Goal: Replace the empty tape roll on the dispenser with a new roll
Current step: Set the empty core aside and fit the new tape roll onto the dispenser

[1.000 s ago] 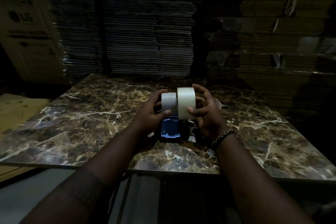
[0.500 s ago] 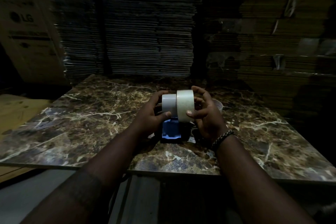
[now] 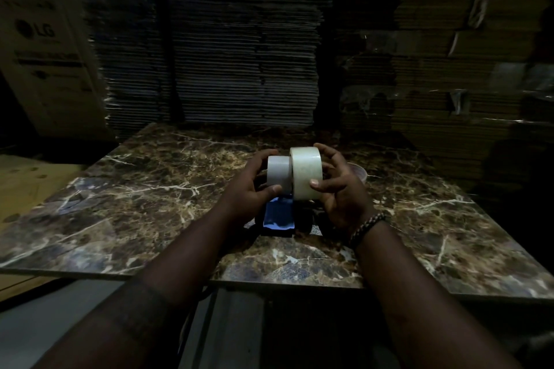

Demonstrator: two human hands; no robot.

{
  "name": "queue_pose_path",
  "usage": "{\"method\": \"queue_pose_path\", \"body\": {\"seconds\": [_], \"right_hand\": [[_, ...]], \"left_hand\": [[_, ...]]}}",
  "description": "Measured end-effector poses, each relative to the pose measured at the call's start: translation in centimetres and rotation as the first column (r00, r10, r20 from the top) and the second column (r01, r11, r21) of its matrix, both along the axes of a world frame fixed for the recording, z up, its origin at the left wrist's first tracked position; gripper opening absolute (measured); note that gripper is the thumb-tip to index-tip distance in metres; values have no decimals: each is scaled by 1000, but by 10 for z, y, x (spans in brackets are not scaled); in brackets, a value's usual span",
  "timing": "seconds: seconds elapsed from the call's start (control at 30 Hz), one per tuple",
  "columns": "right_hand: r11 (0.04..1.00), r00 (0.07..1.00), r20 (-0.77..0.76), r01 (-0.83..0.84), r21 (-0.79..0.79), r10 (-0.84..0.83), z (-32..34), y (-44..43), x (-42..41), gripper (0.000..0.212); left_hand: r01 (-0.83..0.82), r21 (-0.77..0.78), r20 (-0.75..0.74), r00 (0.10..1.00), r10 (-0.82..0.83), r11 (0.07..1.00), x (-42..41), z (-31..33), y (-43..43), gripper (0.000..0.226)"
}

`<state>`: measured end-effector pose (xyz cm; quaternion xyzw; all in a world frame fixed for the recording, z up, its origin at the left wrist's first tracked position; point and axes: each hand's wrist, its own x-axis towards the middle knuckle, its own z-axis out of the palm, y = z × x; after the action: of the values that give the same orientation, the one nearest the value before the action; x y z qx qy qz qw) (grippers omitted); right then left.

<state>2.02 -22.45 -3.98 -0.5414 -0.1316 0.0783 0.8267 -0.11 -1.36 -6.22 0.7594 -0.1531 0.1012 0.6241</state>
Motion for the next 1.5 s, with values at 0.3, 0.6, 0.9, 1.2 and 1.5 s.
{"method": "queue_pose_path", "body": {"seconds": [0.3,0.6,0.9,1.2,1.5], "right_hand": [[997,999,-16,-31,-68,30,-2,-2,2,86],[993,1000,16,-12,-117,14,-2,-4,2,92],[983,994,104,-5,-185,25,-3,-4,-1,97],[964,985,166,-2,-267,48,-6,0,-6,95],[950,980,194,17,-312,46,-8,5,-7,100]], "left_hand": [[-10,-3,-5,1000,10,1000,-1,0,0,67],[-2,-26,-9,1000,2,1000,-6,3,-4,71],[11,-28,-17,1000,-12,1000,-5,2,-2,68],[44,-24,-32,998,-45,999,-7,4,2,75],[102,-93,-70,992,-109,990,-13,6,3,69]]}}
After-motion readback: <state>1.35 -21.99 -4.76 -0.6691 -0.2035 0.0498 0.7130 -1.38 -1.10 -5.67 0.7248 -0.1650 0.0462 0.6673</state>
